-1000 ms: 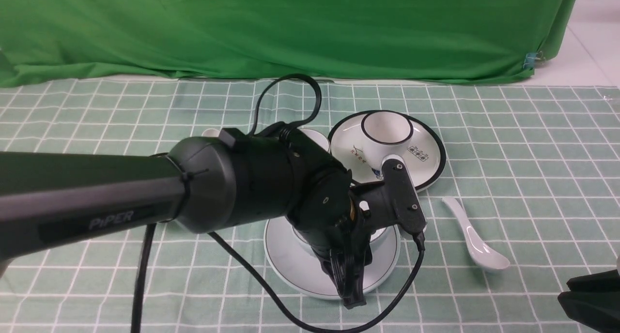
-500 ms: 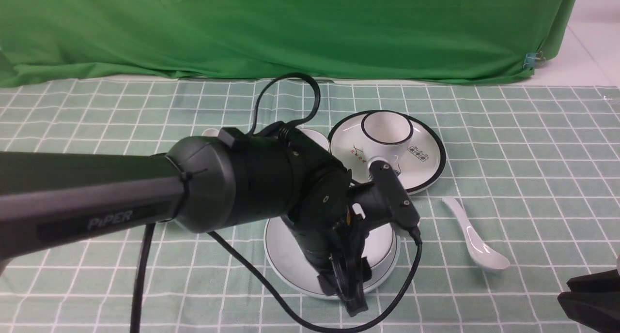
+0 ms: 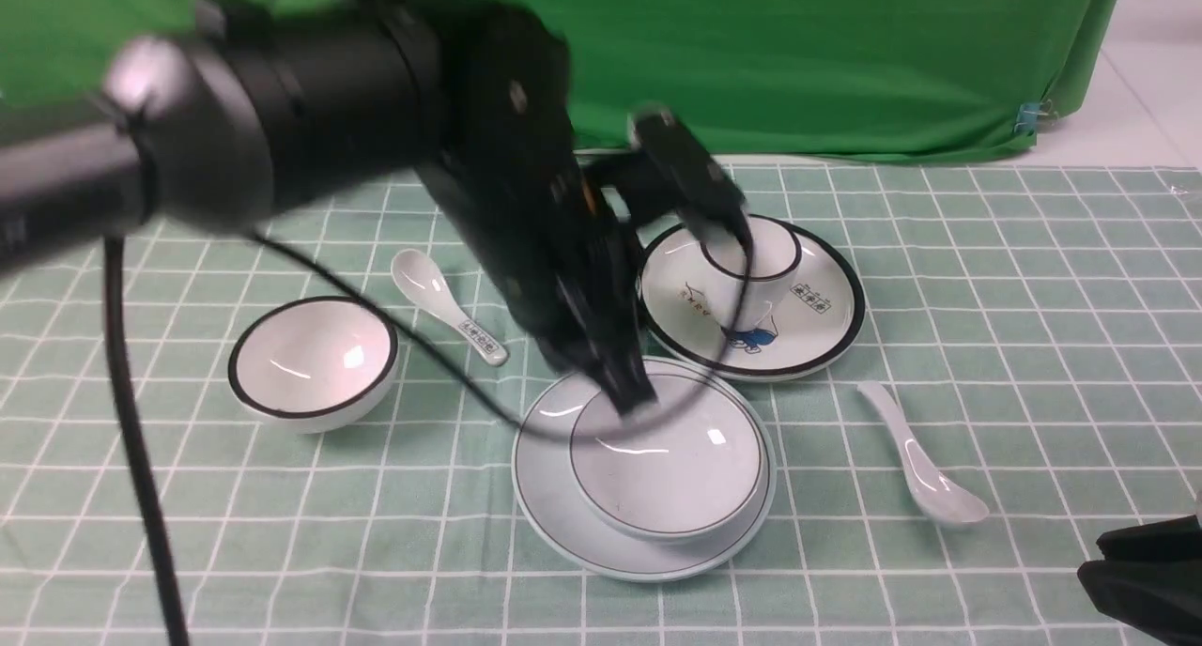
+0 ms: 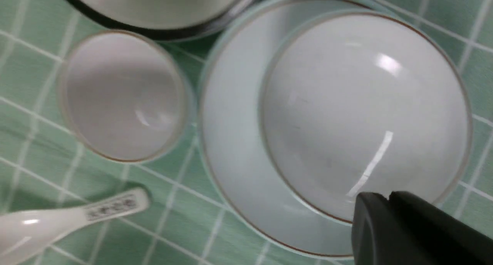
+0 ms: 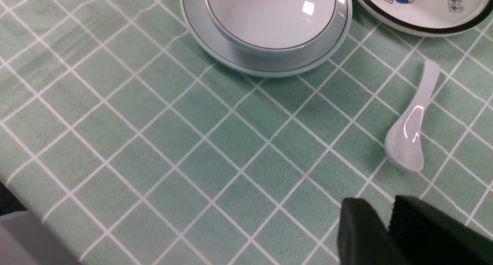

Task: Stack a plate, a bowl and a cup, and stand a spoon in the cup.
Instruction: Use the left arm to grab a blue teacup

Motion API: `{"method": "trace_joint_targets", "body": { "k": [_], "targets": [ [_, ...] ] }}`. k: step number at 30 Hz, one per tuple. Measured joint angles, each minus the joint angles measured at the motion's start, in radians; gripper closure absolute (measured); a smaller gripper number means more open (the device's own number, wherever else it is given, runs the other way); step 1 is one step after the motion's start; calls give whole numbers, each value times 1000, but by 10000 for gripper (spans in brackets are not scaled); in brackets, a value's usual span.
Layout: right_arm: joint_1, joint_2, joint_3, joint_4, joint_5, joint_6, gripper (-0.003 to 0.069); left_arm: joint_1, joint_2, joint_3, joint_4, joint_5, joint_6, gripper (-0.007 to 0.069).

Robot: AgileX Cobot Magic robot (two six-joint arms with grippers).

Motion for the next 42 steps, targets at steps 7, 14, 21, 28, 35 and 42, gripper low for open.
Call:
{"method": "trace_joint_targets", "body": {
  "k": [7,14,21,28,35,42],
  "targets": [
    [0,0,0,0,0,0,498,64,182,-220,-6,15,211,468],
    [0,0,0,0,2,0,498,84,318,-288,64,-21,274,251],
    [0,0,0,0,2,0,494,106,403,-293,73,-71,316,237],
    [0,0,0,15,10,0,488,106,413,-293,73,-82,344,353],
    [0,0,0,25,12,0,487,106,409,-293,39,-83,349,374],
    [0,0,0,25,12,0,487,106,358,-293,24,-82,350,361]
  ]
}}
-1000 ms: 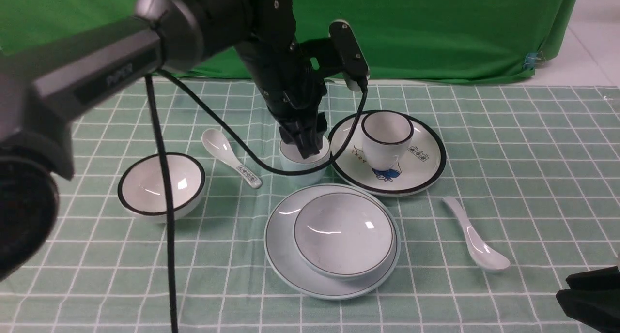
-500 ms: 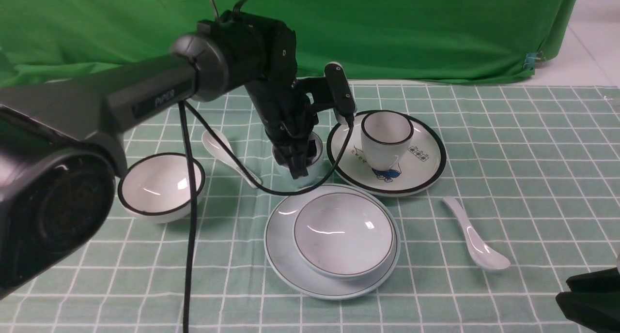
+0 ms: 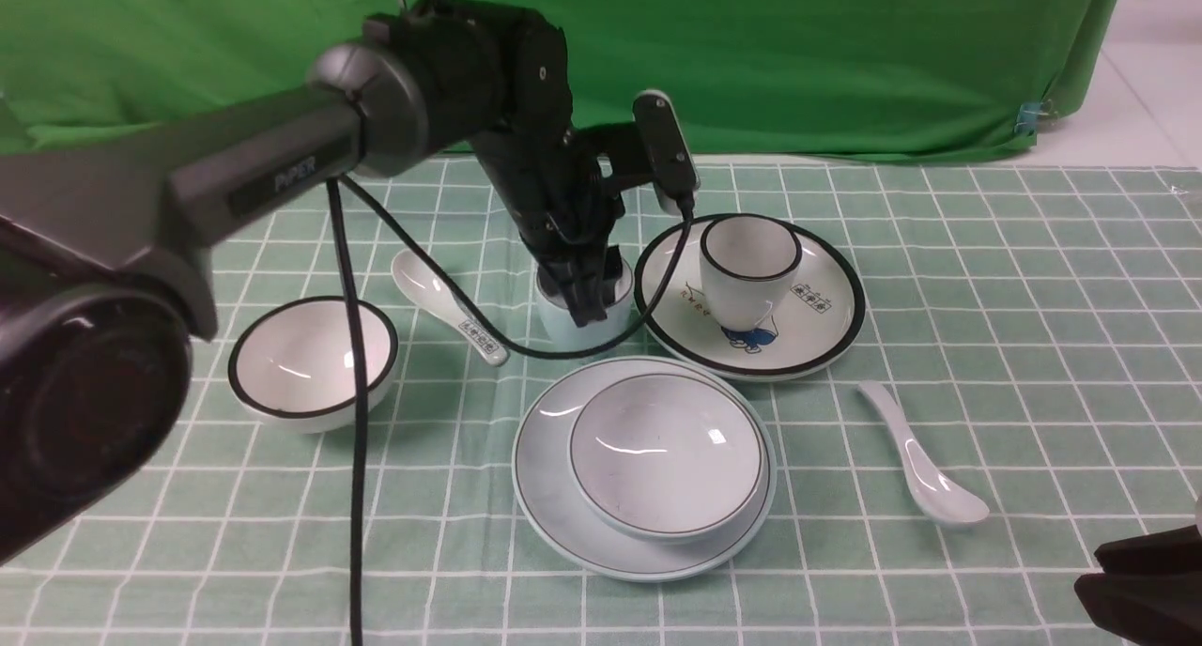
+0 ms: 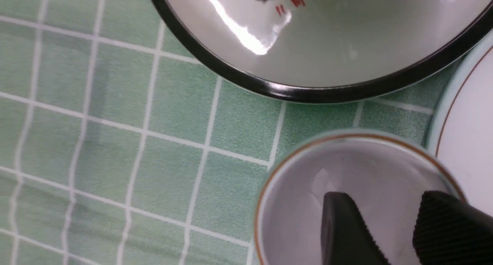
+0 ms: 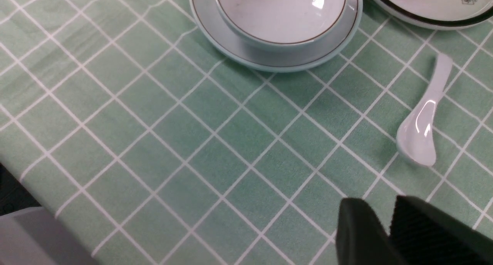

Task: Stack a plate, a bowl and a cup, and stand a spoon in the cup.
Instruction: Use the left arm to grab a blue teacup

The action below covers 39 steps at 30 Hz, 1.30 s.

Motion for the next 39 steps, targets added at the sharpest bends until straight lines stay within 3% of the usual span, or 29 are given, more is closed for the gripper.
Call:
{"method": "trace_joint_targets", "body": {
  "k": [9,16,21,28,34,39],
  "targets": [
    [0,0,0,0,0,-2,484,0,-98,-1,-65,117,0,323],
    [0,0,0,0,-5,-11,484,0,-93,-1,-78,188,55,173],
    [0,0,0,0,-5,-11,484,0,-71,-1,-80,182,130,146],
    [0,0,0,0,-4,-14,484,0,-24,-1,-80,166,187,202],
    [0,0,0,0,-4,-15,484,0,28,-1,-75,131,209,297],
    [0,0,0,0,-4,-21,484,0,51,-1,-62,136,206,491]
  ]
}}
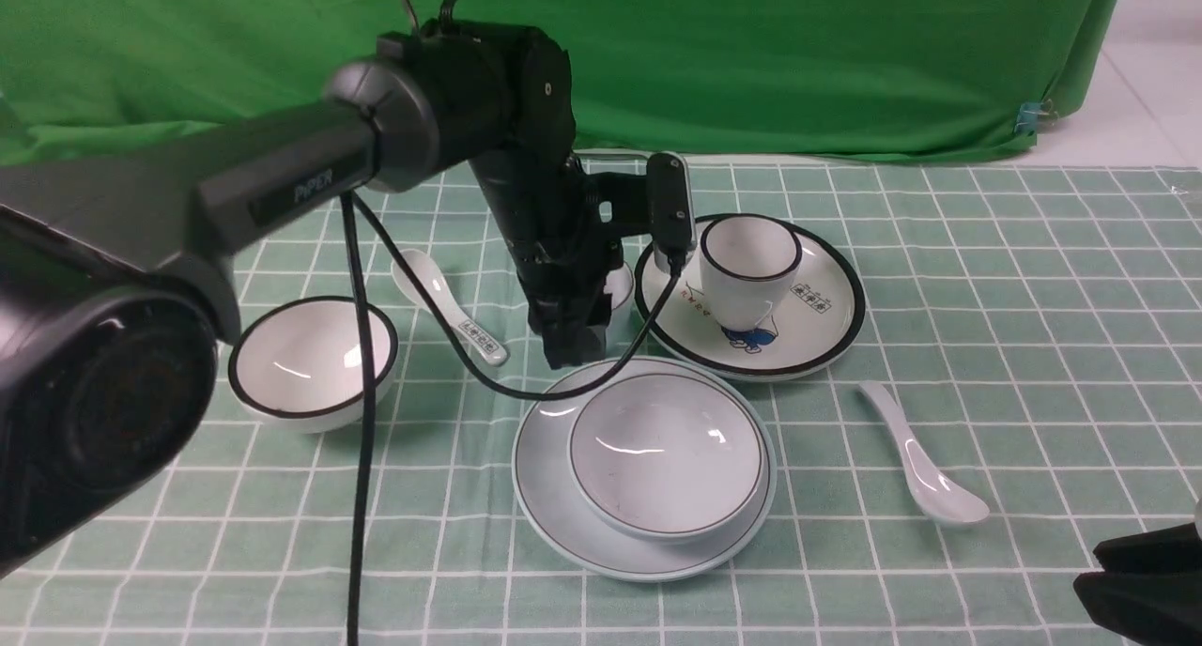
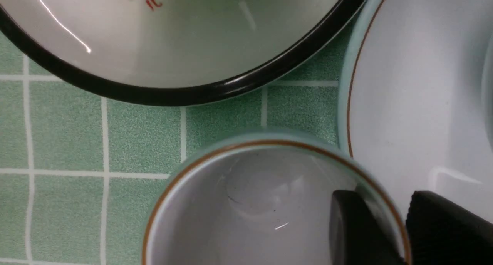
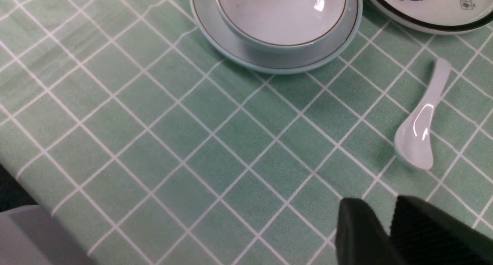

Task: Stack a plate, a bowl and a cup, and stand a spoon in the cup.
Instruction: Use the left arm to grab a blue teacup, then use the left arm to put the blue teacup into the blue rice bowl in the middle

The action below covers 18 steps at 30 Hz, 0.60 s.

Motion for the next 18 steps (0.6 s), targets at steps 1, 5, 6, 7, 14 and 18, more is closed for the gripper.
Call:
{"method": "trace_joint_targets", "body": {
  "k": [1,5,6,7,14,18],
  "targets": [
    [0,0,0,0,0,-2,484,0,1,0,1,1,-6,539],
    [0,0,0,0,2,-4,484,0,-1,-3,9,4,-74,592],
    [0,0,0,0,4,-4,484,-3,-10,-3,17,13,-99,592],
    [0,0,0,0,7,-4,484,-5,-18,-3,27,26,-113,592],
    [0,0,0,-11,12,-4,484,-57,-152,-2,65,127,-248,594],
    [0,0,0,-48,12,2,487,-141,-270,49,73,137,-333,594]
  ]
}}
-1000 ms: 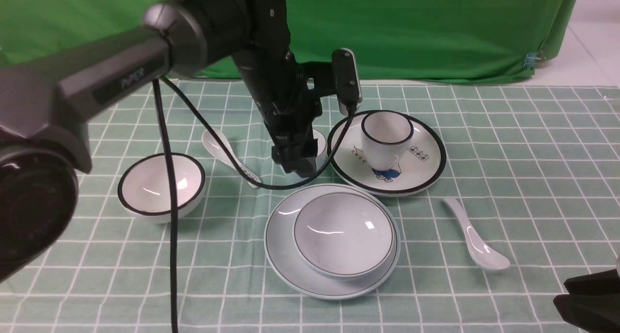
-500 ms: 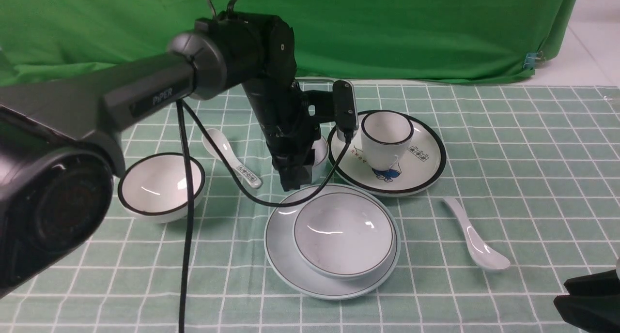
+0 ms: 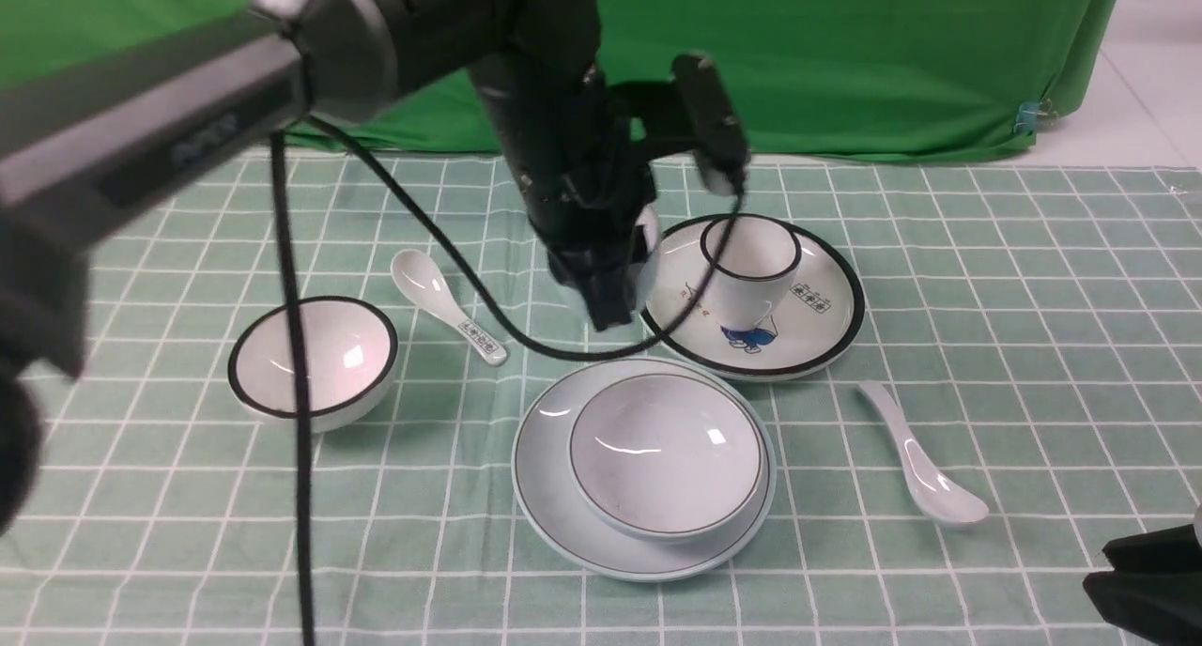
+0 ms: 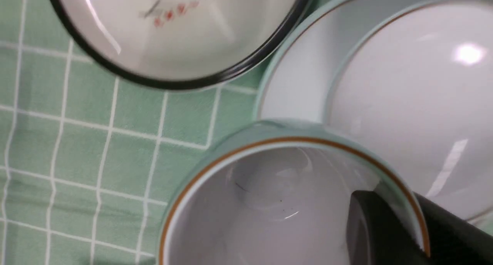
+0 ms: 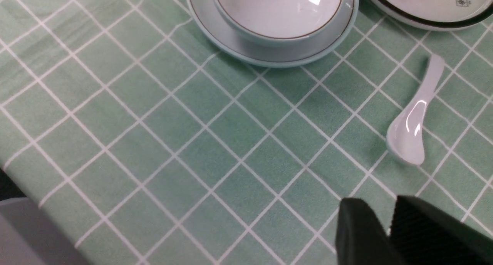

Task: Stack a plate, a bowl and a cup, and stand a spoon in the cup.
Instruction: Use the left arm to put the blue teacup into the blue rice bowl in the middle

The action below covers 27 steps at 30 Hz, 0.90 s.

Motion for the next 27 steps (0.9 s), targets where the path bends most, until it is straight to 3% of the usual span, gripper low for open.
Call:
{"method": "trace_joint_targets", "body": {
  "k": [3,10,27],
  "targets": [
    [0,0,0,-36,0,30,503,-57,-44,62,22,6,-33,594],
    [0,0,0,-109,47,113,636,-149,-74,184,27,8,-54,594],
    [0,0,0,-113,66,125,640,-152,49,194,42,-130,-15,594]
  ]
}}
